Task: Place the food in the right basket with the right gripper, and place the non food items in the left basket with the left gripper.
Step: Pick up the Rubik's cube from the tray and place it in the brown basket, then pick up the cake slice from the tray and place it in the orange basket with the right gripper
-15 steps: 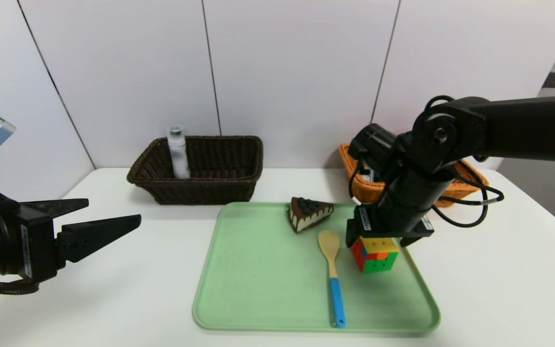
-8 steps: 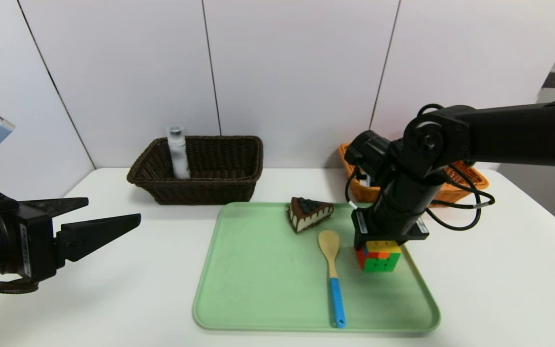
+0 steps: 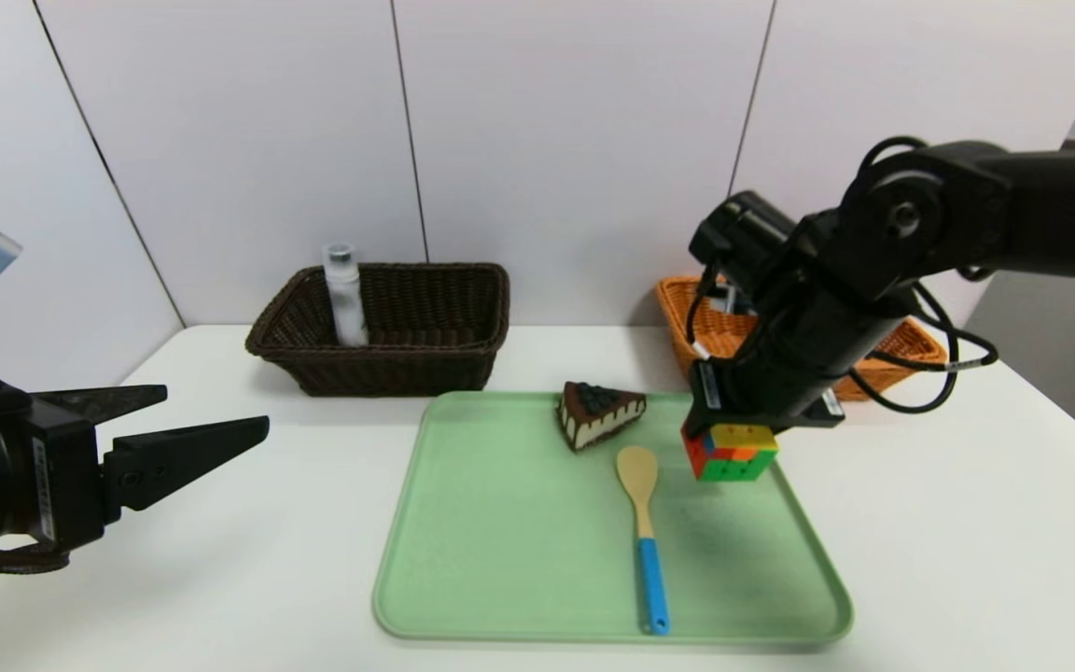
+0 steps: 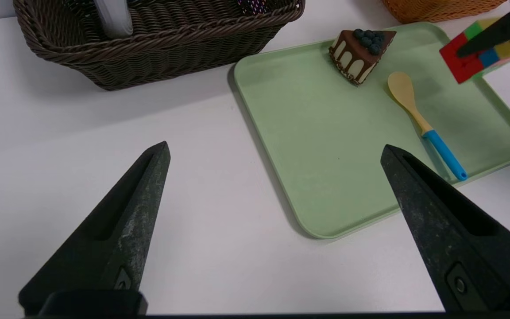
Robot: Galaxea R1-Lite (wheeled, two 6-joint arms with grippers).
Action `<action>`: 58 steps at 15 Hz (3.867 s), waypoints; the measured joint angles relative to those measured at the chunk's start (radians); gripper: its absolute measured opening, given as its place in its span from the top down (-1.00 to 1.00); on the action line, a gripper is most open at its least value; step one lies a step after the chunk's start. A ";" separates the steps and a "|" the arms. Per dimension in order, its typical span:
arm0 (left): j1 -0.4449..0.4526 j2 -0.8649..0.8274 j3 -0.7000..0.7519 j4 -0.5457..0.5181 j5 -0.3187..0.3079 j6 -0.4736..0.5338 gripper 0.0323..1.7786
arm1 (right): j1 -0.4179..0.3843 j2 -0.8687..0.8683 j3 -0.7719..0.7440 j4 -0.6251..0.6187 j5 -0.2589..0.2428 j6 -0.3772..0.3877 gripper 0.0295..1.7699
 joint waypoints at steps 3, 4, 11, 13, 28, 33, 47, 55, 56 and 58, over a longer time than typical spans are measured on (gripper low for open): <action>0.000 -0.002 0.000 0.007 0.000 0.000 -0.90 | 0.055 -0.071 -0.135 -0.082 0.026 -0.018 -0.05; 0.000 -0.002 -0.002 0.007 0.001 0.000 -0.90 | 0.078 -0.086 -0.149 -0.180 0.031 -0.037 -0.05; 0.000 0.000 -0.006 -0.007 0.001 -0.006 -0.90 | 0.203 0.073 -0.157 -1.017 0.034 -0.186 -0.05; 0.000 0.001 -0.004 -0.026 0.001 -0.016 -0.90 | 0.209 0.159 -0.157 -1.169 0.030 -0.199 -0.05; -0.003 -0.045 0.075 -0.019 -0.006 -0.007 -0.90 | 0.202 0.499 -0.161 -1.518 0.039 -0.212 -0.05; -0.018 -0.046 0.076 -0.019 -0.006 -0.006 -0.90 | 0.199 0.520 -0.165 -1.532 0.043 -0.220 -0.14; -0.021 -0.050 0.078 -0.024 -0.004 -0.008 -0.90 | 0.182 0.176 -0.163 -1.054 -0.020 -0.114 -0.80; -0.029 -0.068 0.081 -0.019 -0.006 0.000 -0.90 | 0.095 0.077 -0.163 -0.296 -0.015 0.424 -0.89; -0.036 -0.068 0.081 -0.019 -0.006 0.003 -0.90 | 0.085 0.090 -0.163 -0.278 -0.007 0.483 -0.89; -0.044 -0.068 0.081 -0.019 -0.006 0.005 -0.90 | 0.068 0.115 -0.163 -0.239 0.039 0.578 -0.90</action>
